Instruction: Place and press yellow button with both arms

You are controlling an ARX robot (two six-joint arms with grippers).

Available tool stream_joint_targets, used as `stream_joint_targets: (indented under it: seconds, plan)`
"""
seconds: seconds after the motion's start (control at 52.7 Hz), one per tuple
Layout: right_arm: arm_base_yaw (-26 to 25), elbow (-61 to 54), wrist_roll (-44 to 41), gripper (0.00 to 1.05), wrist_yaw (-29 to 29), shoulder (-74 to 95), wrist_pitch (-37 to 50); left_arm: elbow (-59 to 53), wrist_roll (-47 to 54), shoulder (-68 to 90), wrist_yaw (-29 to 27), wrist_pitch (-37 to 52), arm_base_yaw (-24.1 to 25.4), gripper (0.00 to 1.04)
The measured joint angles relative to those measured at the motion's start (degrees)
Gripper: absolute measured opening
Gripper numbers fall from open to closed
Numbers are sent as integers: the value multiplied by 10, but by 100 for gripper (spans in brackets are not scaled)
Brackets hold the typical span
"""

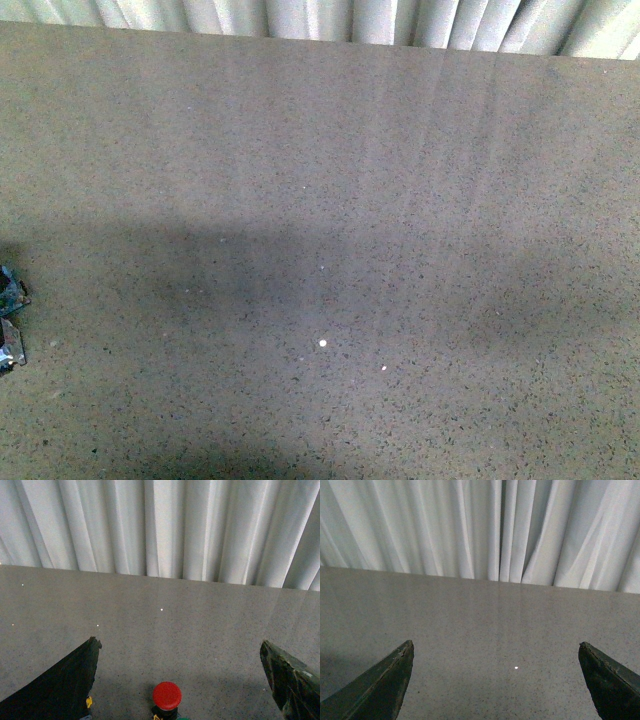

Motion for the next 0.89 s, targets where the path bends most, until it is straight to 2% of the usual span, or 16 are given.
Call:
stream_joint_targets:
  seconds: [0.646,0.703,0.759,0.797,0.892]
  plan:
    - [0,0,0,96,0,0,0,0,0,0,0,0,0,96]
    - [0,0,0,96,0,0,0,31,20,39,69,-81,13,96]
    - [0,0,0,96,-1,0,0,63,31,112,96,-129,10,96]
    - [0,0,0,96,-1,0,0,72,34,153,94,-125,4,96]
    - [0,0,0,96,-1,0,0,84,41,279,79,-40,-6,96]
